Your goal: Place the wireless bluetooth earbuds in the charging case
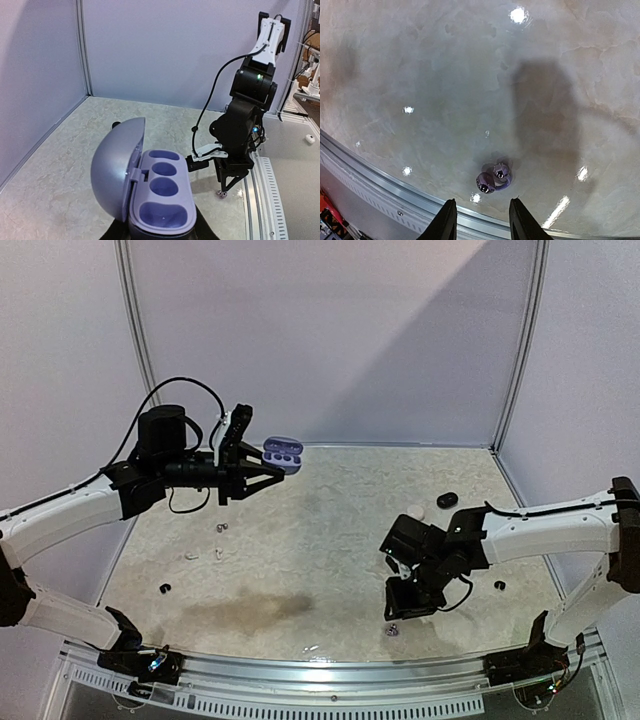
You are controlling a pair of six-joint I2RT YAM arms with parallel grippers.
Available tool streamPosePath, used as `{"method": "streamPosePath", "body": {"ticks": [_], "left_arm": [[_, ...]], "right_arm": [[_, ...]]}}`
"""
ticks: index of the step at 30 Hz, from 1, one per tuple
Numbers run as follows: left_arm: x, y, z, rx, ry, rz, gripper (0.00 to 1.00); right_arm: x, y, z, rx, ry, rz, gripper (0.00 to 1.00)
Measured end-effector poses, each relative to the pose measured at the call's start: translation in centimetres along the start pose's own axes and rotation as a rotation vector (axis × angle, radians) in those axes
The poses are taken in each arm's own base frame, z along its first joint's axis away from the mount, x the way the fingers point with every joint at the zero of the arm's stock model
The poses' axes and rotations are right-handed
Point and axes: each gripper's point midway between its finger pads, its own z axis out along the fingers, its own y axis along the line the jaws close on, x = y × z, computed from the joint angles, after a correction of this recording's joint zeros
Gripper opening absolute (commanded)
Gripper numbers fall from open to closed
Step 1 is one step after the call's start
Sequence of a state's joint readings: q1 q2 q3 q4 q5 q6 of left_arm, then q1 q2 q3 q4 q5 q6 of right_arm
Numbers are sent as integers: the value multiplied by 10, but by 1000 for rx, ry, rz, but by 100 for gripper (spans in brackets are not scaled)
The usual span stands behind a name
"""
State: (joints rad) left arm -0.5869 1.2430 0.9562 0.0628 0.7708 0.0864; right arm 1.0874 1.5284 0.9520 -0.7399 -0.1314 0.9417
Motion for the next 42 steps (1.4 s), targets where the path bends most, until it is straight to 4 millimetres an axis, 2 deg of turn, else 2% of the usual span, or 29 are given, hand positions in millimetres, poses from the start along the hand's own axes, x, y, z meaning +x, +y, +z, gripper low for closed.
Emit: {"method": "streamPosePath", "body": {"ticks": [5,9,16,20,28,36,42], "left_arm": [[0,-1,0,3,0,6,0],[0,-1,0,3,0,11,0],[0,-1,0,3,0,15,0],[0,-1,0,3,0,17,0],[0,0,0,2,0,26,0],[0,0,0,2,0,34,0],[0,0,0,1,0,40,0]], "right_arm": [[1,0,4,-9,5,83,51],[3,1,8,-1,14,133,53],[12,-8,30,126,87,178,51],[14,-15,31,172,98,198,48],[14,-12,38,183,115,200,43],[17,-11,41,190,129,190,32],[16,-6,43,175,136,157,29]]}}
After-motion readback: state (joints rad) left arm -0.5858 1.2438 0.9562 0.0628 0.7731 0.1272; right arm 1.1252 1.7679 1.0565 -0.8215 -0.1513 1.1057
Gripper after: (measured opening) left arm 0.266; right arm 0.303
